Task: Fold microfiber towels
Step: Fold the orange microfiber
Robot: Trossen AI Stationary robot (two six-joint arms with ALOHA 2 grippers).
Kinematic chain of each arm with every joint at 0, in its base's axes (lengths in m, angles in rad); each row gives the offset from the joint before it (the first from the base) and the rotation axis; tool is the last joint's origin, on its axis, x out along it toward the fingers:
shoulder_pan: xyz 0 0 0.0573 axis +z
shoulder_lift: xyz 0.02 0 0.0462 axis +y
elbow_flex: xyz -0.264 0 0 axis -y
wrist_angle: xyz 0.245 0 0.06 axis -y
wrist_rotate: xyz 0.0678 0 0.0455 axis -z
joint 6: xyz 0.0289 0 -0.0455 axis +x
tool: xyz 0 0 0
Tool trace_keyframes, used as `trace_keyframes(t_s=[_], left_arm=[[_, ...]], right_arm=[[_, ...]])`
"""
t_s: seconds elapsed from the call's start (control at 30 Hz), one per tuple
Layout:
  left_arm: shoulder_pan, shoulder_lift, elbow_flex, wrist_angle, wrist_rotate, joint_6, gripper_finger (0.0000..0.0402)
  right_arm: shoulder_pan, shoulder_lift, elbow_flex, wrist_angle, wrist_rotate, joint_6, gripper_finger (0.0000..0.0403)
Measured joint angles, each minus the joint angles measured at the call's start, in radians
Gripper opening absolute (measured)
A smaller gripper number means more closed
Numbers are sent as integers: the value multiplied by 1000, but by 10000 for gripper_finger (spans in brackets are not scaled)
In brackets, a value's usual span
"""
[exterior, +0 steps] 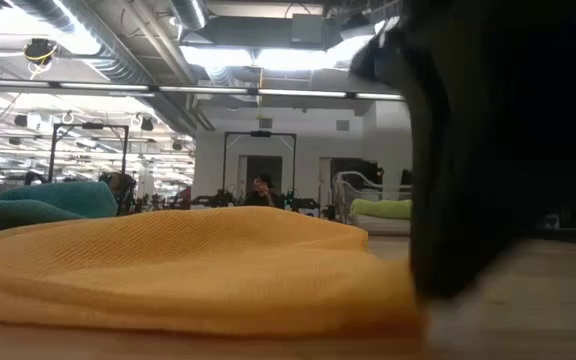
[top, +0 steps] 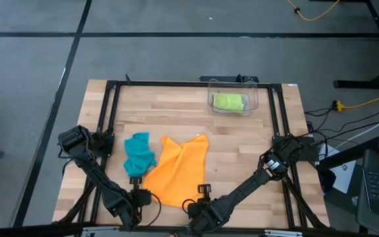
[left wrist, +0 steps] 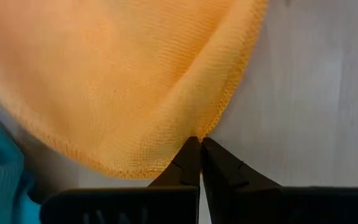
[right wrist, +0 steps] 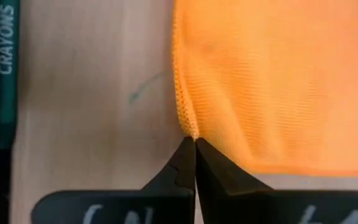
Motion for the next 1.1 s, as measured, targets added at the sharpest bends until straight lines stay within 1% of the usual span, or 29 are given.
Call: trace_keyframes(t_s=[0.07,0.23,0.3,0.43,0.47,0.53,0.7,0.8,0.87,1.1], left_arm=[[4,-19,-5,0,-4,-47,0],[28,-93,-2,1,-51,-54,0],[48,-119,-2,0,-77,-45,0],[99,-168,-2,33,-154,27,0],[111,-176,-2,62,-169,53,0],[132,-196,-2,154,-184,130,0],[159,-231,0,400,-185,391,0],[161,-273,0,485,-189,490,0],[166,-311,0,518,-207,527,0],[167,-502,0,526,-316,724,0]], right_arm=[[8,0,41,-72,40,8,2],[28,-1,174,-336,139,86,1],[34,-1,231,-425,183,115,1],[38,-4,324,-552,260,161,1],[40,-11,325,-545,277,157,0],[41,-35,314,-546,278,111,0],[46,-79,319,-547,274,85,0],[53,-119,319,-547,287,63,0],[58,-154,319,-547,295,48,0],[80,-298,320,-548,334,26,0]])
